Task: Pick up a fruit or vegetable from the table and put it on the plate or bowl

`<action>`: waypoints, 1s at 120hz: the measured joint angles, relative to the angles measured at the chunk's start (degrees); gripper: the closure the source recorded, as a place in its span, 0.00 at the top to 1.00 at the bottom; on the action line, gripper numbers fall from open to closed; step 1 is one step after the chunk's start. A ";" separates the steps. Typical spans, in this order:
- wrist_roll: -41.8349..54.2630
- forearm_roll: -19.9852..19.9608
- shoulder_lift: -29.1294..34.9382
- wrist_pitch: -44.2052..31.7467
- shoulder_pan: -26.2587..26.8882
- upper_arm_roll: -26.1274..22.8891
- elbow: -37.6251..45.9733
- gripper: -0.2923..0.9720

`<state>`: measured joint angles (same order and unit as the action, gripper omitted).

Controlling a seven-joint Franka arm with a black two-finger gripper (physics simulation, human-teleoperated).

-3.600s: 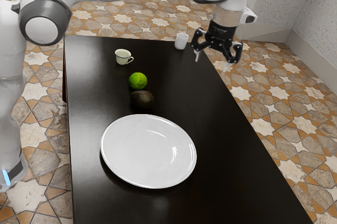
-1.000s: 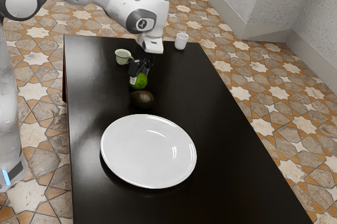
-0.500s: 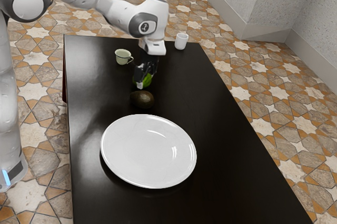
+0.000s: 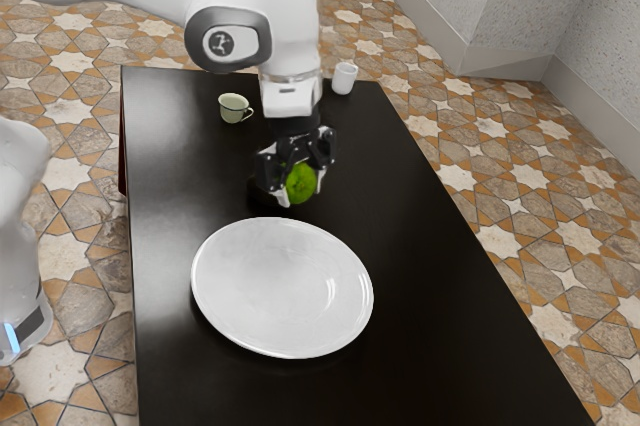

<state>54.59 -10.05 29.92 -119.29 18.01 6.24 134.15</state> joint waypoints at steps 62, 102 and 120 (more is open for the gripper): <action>-20.22 -1.71 -2.11 -1.58 0.66 -7.03 7.21 0.52; -29.02 -3.67 -8.44 -8.57 -7.51 -4.34 -8.64 0.75; -59.89 -2.65 -20.39 4.93 -13.17 -2.07 -39.97 0.76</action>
<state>-5.30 -12.70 9.53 -114.36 4.84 4.16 94.18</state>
